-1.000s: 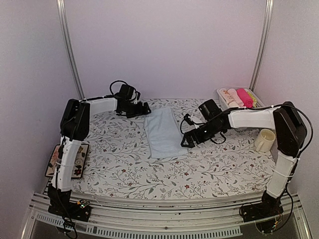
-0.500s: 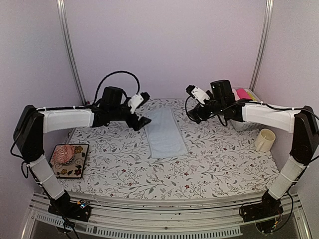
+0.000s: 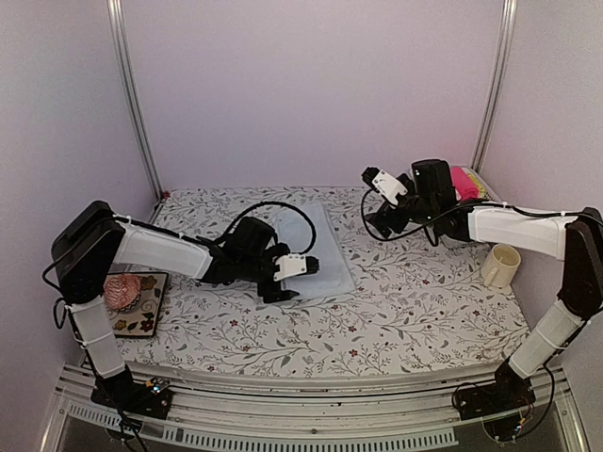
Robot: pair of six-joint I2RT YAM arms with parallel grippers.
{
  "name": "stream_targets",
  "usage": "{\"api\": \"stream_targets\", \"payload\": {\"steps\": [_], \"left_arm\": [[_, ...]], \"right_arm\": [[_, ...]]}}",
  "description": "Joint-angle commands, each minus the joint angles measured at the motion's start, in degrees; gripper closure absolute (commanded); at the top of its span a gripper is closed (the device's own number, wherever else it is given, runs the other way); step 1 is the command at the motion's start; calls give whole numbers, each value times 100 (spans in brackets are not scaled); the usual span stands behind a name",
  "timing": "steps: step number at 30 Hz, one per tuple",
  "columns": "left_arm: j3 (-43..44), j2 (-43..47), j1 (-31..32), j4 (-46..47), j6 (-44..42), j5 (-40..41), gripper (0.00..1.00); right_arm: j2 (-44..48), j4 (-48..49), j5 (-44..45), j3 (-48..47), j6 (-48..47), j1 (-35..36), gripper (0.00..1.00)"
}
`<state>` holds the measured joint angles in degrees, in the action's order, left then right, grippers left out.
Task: Roll the towels
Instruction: Rotate the towel at the center of the board, then pick up the towel from the center of the board.
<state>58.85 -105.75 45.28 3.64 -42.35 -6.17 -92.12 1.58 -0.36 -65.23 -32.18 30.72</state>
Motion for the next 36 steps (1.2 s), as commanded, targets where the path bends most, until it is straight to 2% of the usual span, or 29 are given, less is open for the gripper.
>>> {"api": "stream_targets", "payload": {"steps": [1, 9, 16, 28, 30, 32, 36], "left_arm": [[-113, -60, 244, 205, -435, 119, 14], [-349, -68, 522, 187, -560, 298, 26], [-356, -345, 595, 363, -663, 723, 44], [-336, -552, 630, 387, -674, 733, 76], [-322, -532, 628, 310, -647, 652, 85], [-322, -489, 624, 208, -628, 519, 100], [-292, -359, 540, -38, -486, 178, 100]], "right_arm": [[384, 175, 195, 223, 115, -5, 1], [501, 131, 212, 271, 154, -21, 1], [505, 58, 168, 207, 234, -22, 1], [678, 215, 22, 462, 165, -22, 1], [713, 245, -115, 546, 66, -22, 1], [721, 242, -281, 604, -51, -22, 1], [858, 208, -1282, 981, -808, -22, 1]]}}
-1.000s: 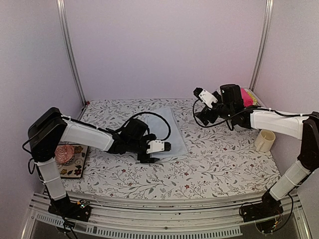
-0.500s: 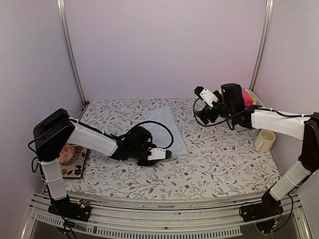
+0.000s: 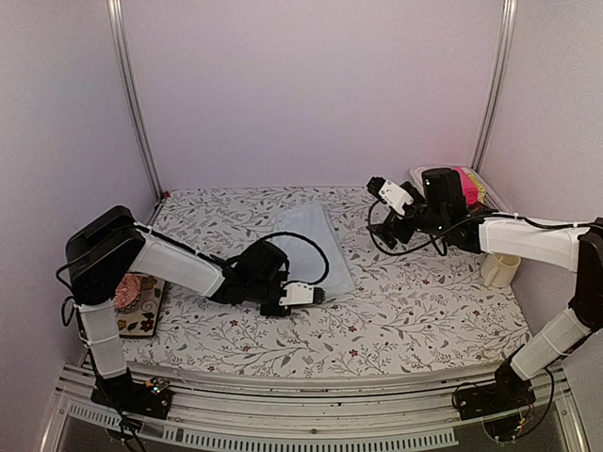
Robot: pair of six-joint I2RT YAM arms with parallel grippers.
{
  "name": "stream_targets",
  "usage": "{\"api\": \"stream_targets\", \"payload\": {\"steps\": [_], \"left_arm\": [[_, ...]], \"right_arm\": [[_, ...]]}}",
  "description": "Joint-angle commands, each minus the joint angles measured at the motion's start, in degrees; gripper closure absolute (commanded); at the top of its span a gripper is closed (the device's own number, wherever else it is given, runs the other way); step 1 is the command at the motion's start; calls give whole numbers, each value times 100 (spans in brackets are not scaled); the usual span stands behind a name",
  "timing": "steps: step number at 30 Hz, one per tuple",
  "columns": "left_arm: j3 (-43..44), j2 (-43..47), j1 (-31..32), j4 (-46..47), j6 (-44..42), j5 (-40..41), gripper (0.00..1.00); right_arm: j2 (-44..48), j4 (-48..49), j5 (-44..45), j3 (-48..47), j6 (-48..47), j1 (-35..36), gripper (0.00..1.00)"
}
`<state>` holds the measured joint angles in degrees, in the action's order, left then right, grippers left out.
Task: Roll the towels
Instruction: Pick up the towel from the center of the board.
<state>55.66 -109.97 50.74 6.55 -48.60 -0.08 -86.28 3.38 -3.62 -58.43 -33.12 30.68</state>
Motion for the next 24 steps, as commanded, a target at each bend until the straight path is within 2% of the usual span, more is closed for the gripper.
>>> {"api": "stream_targets", "payload": {"steps": [1, 6, 10, 17, 24], "left_arm": [[63, 90, -49, -406, 198, -536, 100], [414, 169, -500, -1050, 544, -1478, 100], [749, 124, -907, -1480, 723, -2231, 100], [1028, 11, -1372, -1858, 817, -3041, 100], [1360, -212, -1563, -2097, 931, -3358, 100]], "right_arm": [[311, -8, -1178, 389, -1009, -18, 1], [382, -543, -2366, 567, -2120, -13, 1], [272, -826, -3077, 559, -2472, 81, 1], [-299, -669, -2990, 582, -2801, 516, 2], [-982, 22, -2145, 510, -2694, 868, 10]]}}
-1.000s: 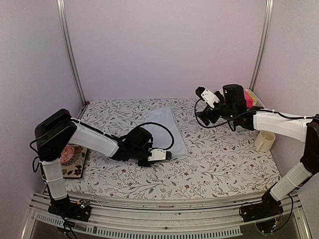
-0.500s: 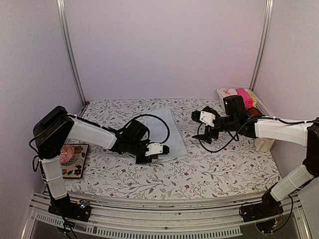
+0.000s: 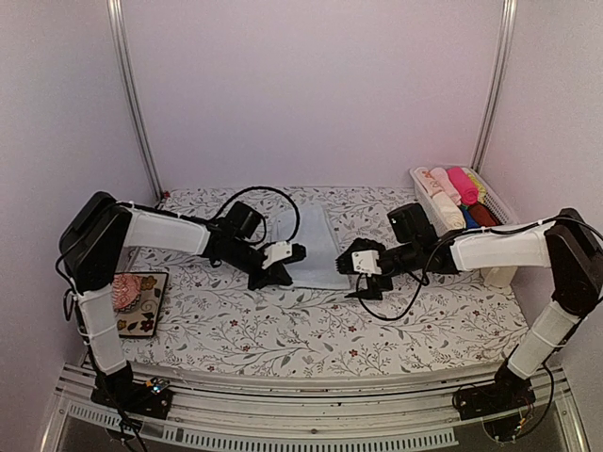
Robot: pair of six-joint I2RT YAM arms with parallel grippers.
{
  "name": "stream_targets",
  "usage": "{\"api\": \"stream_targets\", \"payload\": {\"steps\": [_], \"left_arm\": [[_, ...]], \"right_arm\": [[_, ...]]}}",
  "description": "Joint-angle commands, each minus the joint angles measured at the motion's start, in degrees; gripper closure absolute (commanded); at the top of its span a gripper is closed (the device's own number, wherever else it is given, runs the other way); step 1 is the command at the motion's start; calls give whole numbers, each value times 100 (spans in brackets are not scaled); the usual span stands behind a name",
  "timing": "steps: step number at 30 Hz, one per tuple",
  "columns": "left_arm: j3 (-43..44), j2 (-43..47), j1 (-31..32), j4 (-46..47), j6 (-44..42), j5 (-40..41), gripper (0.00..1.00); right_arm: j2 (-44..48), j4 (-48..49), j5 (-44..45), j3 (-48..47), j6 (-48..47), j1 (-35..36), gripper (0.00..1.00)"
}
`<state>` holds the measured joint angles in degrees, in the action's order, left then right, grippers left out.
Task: Roll the towels
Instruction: Pick up the towel from the center of the board.
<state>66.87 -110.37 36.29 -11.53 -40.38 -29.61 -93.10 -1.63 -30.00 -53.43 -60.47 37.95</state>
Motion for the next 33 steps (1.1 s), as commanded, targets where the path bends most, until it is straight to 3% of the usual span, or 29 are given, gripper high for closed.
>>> {"api": "stream_targets", "payload": {"steps": [1, 12, 17, 23, 30, 31, 33], "left_arm": [[285, -170, -133, -324, 120, -428, 100], [451, -405, -263, -464, 172, -610, 100], [474, -422, -289, -456, 180, -634, 100], [512, -449, -320, -456, 214, -652, 100], [504, -423, -353, -447, 216, -706, 100], [490, -412, -357, -439, 215, -706, 100], [473, -397, -358, -429, 207, -711, 100]], "right_arm": [[-399, 601, 673, -14, 100, 180, 11], [-967, 1610, 1814, 412, 33, 554, 12], [-1324, 1936, 2341, 372, 84, 651, 19], [-1538, 2174, 2613, 372, 91, 687, 34], [-1635, 2426, 2872, 433, 59, 705, 59], [-1628, 2411, 2856, 424, 58, 705, 64], [-1611, 2324, 2792, 386, 69, 709, 86]]}}
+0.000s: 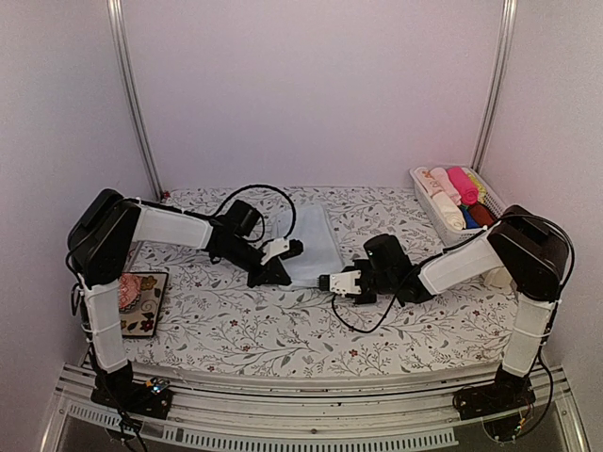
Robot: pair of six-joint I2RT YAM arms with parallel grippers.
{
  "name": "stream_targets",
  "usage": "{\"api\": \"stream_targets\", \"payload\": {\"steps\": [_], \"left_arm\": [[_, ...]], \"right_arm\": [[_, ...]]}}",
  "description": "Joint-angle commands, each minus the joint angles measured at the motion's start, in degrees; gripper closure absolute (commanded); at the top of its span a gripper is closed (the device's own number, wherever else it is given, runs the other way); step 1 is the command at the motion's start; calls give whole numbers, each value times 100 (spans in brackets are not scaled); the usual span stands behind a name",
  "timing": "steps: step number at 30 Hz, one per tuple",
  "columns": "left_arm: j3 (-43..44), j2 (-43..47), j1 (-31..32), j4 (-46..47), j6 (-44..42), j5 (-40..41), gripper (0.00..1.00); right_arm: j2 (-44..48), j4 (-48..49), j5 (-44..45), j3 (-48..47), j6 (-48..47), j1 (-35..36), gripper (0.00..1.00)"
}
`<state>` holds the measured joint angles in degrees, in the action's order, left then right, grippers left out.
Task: Roll the towels
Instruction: Roll the towel at the center of the board.
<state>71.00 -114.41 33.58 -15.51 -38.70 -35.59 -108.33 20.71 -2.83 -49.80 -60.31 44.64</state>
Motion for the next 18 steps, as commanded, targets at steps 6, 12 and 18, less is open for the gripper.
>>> {"api": "stream_targets", "payload": {"steps": [6, 12, 18], "left_arm": [[-146, 417, -65, 133, 119, 233, 49], [-451, 967, 63, 161, 414, 733, 22], [-1139, 1342, 644, 600, 449, 1426, 21]], "right_arm": [[179, -751, -159, -152, 235, 73, 98], [411, -2101, -495, -494, 1048, 86, 98], [672, -2762, -1051, -609, 1568, 133, 98]]}}
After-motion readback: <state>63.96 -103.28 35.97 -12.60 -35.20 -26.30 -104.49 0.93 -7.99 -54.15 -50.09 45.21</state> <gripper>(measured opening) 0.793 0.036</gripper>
